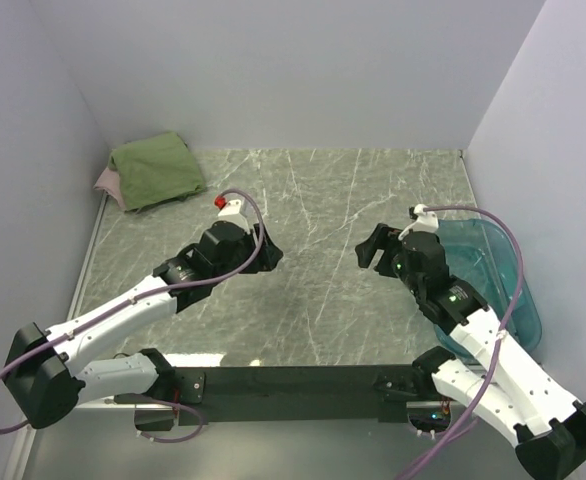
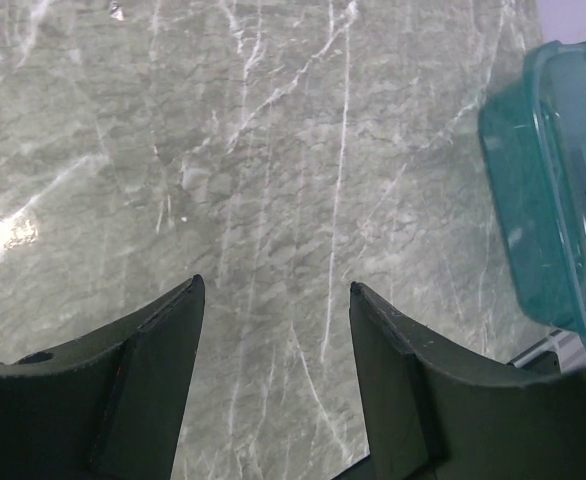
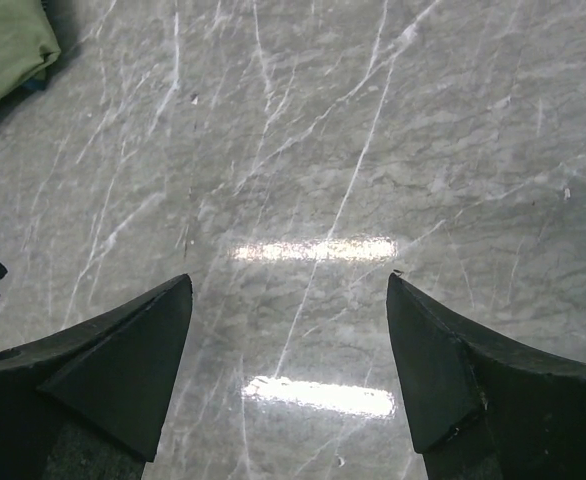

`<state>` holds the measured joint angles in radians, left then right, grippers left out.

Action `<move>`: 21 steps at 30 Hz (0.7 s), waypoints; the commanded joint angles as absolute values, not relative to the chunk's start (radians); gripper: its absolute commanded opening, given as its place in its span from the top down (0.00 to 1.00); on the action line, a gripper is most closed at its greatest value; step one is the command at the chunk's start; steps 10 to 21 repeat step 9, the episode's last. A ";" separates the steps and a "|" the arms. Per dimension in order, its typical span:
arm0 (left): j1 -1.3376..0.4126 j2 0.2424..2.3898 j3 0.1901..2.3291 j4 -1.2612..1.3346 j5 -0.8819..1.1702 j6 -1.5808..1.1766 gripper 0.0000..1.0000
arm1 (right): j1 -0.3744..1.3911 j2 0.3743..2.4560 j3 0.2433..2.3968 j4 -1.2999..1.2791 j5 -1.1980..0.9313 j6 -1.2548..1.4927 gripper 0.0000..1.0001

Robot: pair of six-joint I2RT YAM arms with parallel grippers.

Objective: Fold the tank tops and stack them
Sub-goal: Neatly place the folded tank top to the corner

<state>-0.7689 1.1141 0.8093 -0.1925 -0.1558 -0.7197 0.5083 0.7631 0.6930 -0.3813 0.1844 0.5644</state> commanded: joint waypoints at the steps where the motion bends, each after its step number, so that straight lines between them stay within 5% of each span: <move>1: -0.781 1.109 0.865 -0.164 -0.178 -0.701 0.35 | 0.514 0.746 0.690 -0.368 0.219 0.584 0.15; 21: -0.781 1.075 0.865 -0.181 -0.179 -0.703 0.35 | 0.514 0.735 0.692 -0.368 0.242 0.584 0.14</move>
